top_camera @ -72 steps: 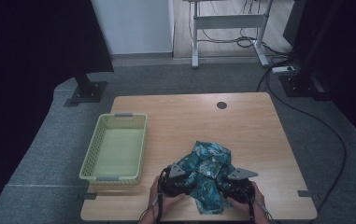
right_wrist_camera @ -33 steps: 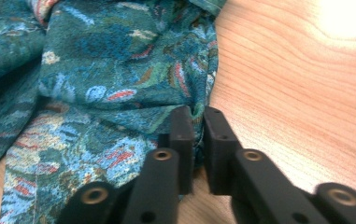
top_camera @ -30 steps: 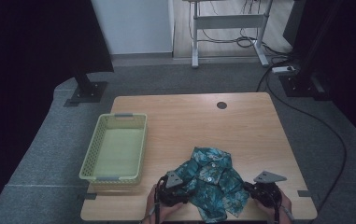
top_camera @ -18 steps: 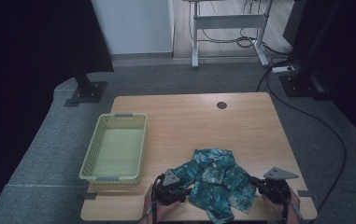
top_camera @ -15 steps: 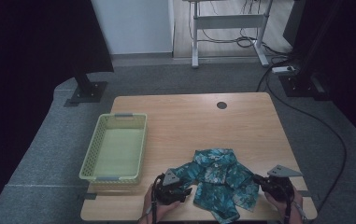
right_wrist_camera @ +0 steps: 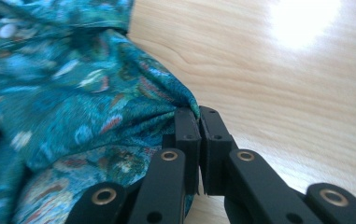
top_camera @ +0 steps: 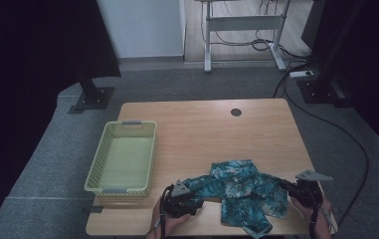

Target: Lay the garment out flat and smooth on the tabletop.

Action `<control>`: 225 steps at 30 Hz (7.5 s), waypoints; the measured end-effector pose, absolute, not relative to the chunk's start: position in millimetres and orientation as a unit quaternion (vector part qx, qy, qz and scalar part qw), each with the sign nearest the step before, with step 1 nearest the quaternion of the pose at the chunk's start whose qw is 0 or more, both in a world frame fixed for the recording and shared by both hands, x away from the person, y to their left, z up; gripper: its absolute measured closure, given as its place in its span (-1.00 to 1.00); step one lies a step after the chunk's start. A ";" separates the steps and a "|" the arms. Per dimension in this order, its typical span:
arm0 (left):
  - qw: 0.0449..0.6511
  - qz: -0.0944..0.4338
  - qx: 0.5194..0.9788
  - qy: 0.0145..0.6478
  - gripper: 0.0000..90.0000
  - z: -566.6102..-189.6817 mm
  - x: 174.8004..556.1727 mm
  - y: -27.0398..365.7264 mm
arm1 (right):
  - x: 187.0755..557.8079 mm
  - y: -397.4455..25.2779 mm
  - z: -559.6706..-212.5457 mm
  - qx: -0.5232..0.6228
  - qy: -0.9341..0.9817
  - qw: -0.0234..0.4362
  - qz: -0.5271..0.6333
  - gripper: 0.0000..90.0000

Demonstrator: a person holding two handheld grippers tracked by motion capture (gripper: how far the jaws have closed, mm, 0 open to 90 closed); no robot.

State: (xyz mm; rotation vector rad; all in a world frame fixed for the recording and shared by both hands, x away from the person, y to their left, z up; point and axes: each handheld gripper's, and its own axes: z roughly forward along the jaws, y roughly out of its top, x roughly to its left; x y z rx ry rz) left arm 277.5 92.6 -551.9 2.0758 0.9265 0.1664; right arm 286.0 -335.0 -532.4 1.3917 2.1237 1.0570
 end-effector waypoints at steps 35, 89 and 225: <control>0.429 0.113 0.817 0.369 0.05 -525.7 278.6 87.8 | 270.2 -238.3 -550.3 0.412 0.819 0.128 0.379 0.20; 0.363 0.122 0.869 0.314 0.05 -547.3 306.7 31.4 | 308.5 -262.8 -532.0 0.487 0.755 0.115 0.425 -0.03; 0.372 0.115 0.853 0.349 -0.06 -547.9 303.5 44.1 | 320.9 -241.5 -549.0 0.417 0.826 0.164 0.342 0.06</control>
